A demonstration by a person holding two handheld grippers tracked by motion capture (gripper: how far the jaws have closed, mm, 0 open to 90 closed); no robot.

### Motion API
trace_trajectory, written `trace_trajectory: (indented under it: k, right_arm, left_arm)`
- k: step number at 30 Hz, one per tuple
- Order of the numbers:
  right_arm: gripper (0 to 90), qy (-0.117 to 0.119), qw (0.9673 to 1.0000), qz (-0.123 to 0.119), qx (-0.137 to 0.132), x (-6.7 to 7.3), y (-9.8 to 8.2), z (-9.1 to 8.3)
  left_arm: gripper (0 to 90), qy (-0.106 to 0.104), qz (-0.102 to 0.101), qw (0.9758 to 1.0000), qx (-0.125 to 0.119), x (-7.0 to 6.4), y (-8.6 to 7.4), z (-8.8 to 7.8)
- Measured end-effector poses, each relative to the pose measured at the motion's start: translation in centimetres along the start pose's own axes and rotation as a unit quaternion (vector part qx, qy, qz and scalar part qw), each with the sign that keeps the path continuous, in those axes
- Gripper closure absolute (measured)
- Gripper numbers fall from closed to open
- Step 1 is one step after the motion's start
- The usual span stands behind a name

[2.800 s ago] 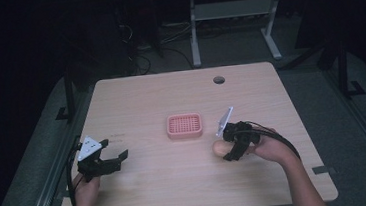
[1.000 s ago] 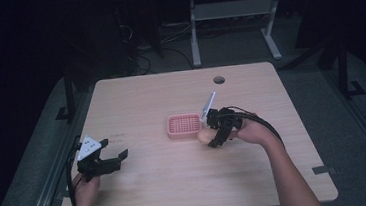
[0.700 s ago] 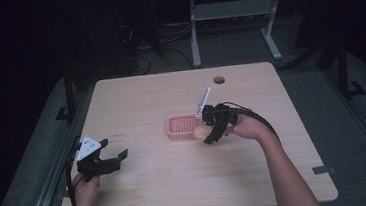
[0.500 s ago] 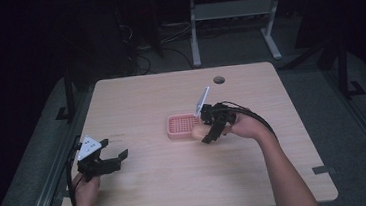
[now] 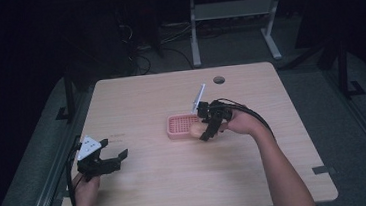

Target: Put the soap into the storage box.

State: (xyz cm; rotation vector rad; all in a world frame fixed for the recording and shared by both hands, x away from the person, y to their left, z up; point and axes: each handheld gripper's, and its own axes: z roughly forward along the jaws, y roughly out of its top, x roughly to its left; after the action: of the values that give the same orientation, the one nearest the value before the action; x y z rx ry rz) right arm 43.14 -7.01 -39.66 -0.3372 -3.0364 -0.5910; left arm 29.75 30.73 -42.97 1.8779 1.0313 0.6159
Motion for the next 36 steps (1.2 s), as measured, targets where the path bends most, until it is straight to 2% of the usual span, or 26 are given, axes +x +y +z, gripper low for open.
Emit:
trace_trajectory:
  k: [2, 14, 18, 21, 26, 29, 36]
  right_arm:
    - [31.8, 0.003, 1.0000, 0.001, -0.006, -0.1, 0.1, -0.1]
    - [31.8, 0.005, 1.0000, -0.002, 0.003, -0.6, 1.5, 0.2]
    - [31.9, 0.007, 1.0000, -0.001, -0.006, -0.9, 1.8, 0.2]
    - [31.8, 0.008, 1.0000, -0.003, 0.005, -1.2, 2.3, 0.4]
    - [31.8, 0.007, 0.9999, -0.006, 0.005, -1.5, 2.9, 0.4]
    - [31.8, 0.010, 0.9999, -0.004, -0.007, -1.7, 3.3, 0.4]
    - [31.9, 0.013, 0.9999, -0.007, 0.006, -2.1, 4.2, 0.9]
  left_arm:
    - [14.2, 0.001, 0.000, 1.0000, -0.001, 0.0, 0.0, 0.0]
    - [14.2, 0.002, -0.003, 1.0000, -0.003, 0.0, 0.0, -0.1]
    - [14.2, 0.002, -0.002, 1.0000, -0.002, 0.0, 0.0, -0.1]
    - [14.2, 0.002, -0.002, 1.0000, -0.002, 0.0, 0.0, -0.1]
    - [14.2, 0.002, -0.002, 1.0000, -0.003, 0.0, 0.0, -0.1]
    - [14.2, 0.002, -0.002, 1.0000, -0.002, 0.0, 0.0, -0.1]
    - [14.2, 0.002, 0.000, 1.0000, 0.000, 0.0, 0.0, -0.1]
